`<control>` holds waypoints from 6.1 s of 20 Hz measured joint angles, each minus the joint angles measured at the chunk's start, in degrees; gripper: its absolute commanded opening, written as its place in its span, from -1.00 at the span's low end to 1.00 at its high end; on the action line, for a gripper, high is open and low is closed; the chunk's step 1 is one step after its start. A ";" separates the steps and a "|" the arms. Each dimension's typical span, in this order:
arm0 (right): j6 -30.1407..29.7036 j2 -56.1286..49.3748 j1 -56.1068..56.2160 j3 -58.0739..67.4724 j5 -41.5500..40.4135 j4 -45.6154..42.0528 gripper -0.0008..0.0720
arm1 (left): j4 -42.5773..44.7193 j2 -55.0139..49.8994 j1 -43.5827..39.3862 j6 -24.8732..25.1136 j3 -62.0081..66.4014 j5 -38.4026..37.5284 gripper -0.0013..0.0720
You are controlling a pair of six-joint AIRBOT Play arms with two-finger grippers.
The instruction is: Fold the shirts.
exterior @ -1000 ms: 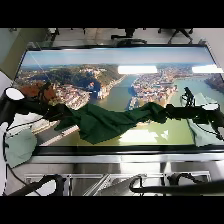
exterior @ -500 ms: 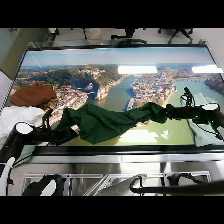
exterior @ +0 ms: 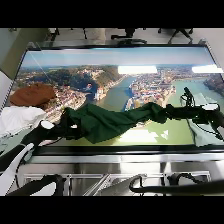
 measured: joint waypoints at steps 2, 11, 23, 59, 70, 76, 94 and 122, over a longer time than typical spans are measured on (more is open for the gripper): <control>-0.09 0.24 -0.02 0.46 1.22 1.22 -0.92 | -0.22 -2.12 -1.75 0.70 4.07 -2.75 -0.93; -3.91 7.63 -2.16 25.81 14.25 25.59 -0.92 | -1.11 16.85 1.73 -6.01 35.34 -17.94 -0.93; -3.93 24.04 -13.62 56.87 5.09 27.02 -0.92 | 1.36 31.23 32.41 -10.86 83.08 -16.52 -0.93; -10.34 -25.86 -4.83 33.07 -0.04 11.52 -0.92 | 13.35 3.32 1.81 -15.54 12.76 -25.38 0.32; -10.51 -25.83 -5.09 33.09 1.57 11.52 -0.92 | 1.40 0.07 -7.45 -12.26 1.31 5.77 -0.93; -3.13 -19.21 -6.25 29.27 7.15 -3.67 -0.93 | -0.04 -10.21 -0.44 -7.26 22.67 5.40 -0.93; 23.82 19.89 6.27 -11.10 -5.20 -15.39 0.29 | -0.46 -39.06 11.47 -8.92 81.42 -18.58 -0.91; 2.05 -1.29 6.69 0.15 1.42 -17.40 0.91 | 11.65 0.66 12.24 -11.98 3.10 -10.16 -0.15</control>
